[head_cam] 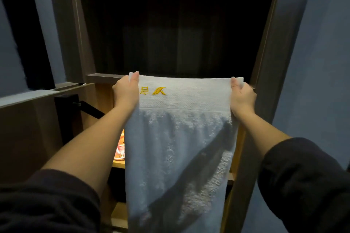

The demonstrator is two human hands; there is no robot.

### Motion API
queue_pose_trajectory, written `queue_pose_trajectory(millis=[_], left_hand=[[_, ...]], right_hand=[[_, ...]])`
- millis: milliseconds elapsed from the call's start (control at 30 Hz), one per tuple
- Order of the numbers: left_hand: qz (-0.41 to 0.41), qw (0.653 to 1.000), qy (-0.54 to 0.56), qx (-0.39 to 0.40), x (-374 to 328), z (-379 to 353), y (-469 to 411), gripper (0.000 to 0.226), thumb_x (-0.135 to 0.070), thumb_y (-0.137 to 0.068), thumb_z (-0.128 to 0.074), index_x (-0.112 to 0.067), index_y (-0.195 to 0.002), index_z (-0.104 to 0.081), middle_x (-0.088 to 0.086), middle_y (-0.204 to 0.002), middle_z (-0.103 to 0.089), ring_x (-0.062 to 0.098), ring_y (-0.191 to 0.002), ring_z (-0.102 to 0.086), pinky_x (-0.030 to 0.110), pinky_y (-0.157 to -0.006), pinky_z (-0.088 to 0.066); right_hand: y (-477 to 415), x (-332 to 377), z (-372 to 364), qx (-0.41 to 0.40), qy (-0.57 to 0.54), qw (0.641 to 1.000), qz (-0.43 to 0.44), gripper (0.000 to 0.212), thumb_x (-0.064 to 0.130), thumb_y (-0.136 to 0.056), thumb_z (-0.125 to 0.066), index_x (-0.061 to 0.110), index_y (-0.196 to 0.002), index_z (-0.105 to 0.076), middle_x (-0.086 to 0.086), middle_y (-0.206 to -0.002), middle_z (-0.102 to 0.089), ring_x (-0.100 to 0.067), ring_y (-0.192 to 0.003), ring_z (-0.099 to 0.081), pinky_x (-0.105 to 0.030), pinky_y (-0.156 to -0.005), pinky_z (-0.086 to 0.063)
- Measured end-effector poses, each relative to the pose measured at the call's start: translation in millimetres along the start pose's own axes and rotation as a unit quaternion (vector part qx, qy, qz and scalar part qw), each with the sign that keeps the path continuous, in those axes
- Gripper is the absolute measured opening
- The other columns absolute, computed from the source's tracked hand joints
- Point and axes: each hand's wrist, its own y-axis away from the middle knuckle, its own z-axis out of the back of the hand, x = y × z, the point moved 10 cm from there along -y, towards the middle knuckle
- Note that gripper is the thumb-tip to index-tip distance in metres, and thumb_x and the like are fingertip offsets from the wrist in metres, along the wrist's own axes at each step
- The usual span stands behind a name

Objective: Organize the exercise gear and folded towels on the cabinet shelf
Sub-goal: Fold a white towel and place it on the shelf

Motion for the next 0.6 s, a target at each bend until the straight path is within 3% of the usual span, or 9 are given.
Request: queue_pose_trajectory(millis=[167,200,300,400,600], left_hand=[[-0.018,0.996,0.083,-0.043,-22.3,1.7,-0.9,0.044,-0.041,-0.103,-0.041,-0.012,-0.071,-0.050,0.003,-0.073,-0.055,0.014,-0.069,-0.051,0.027,-0.060,-0.036],[-0.021,0.995,0.088,-0.035,-26.3,0.1,-3.0,0.043,-0.040,-0.103,-0.041,-0.011,-0.073,-0.050,0.004,-0.074,-0.055,0.017,-0.072,-0.052,0.030,-0.064,-0.039],[-0.043,0.997,0.066,-0.018,-31.0,4.1,-10.3,0.047,-0.041,-0.103,-0.042,-0.002,-0.080,-0.055,0.011,-0.078,-0.056,0.025,-0.077,-0.051,0.036,-0.068,-0.039],[-0.050,0.994,0.095,-0.007,-31.7,7.5,-12.2,0.051,-0.043,-0.103,-0.042,0.004,-0.090,-0.057,0.014,-0.082,-0.057,0.023,-0.076,-0.051,0.035,-0.066,-0.040],[-0.016,0.999,0.043,0.016,-28.4,5.5,-16.9,0.046,-0.046,-0.103,-0.038,-0.010,-0.077,-0.051,0.009,-0.082,-0.056,0.026,-0.081,-0.052,0.040,-0.073,-0.042]], right_hand=[[-0.7,25.1,-1.7,-0.042,-0.095,0.995,0.005,0.041,0.052,-0.099,-0.042,0.015,-0.092,-0.058,0.006,-0.079,-0.058,-0.003,-0.072,-0.055,-0.020,-0.058,-0.038],[-3.4,26.5,-0.1,-0.046,-0.099,0.994,0.004,0.040,0.052,-0.099,-0.043,0.015,-0.091,-0.057,0.007,-0.078,-0.058,-0.002,-0.071,-0.054,-0.020,-0.057,-0.038],[-9.2,32.2,6.4,-0.033,-0.040,0.998,0.028,0.043,0.052,-0.100,-0.041,0.014,-0.084,-0.054,0.006,-0.074,-0.054,-0.005,-0.068,-0.050,-0.022,-0.057,-0.035],[-14.4,31.1,11.5,-0.029,-0.031,0.999,0.033,0.048,0.054,-0.100,-0.040,0.010,-0.087,-0.055,0.000,-0.079,-0.056,-0.016,-0.077,-0.053,-0.031,-0.070,-0.040],[-12.6,35.1,5.1,0.010,-0.066,0.998,0.009,0.047,0.054,-0.099,-0.041,0.010,-0.093,-0.056,-0.002,-0.085,-0.058,-0.012,-0.076,-0.053,-0.031,-0.066,-0.042]])
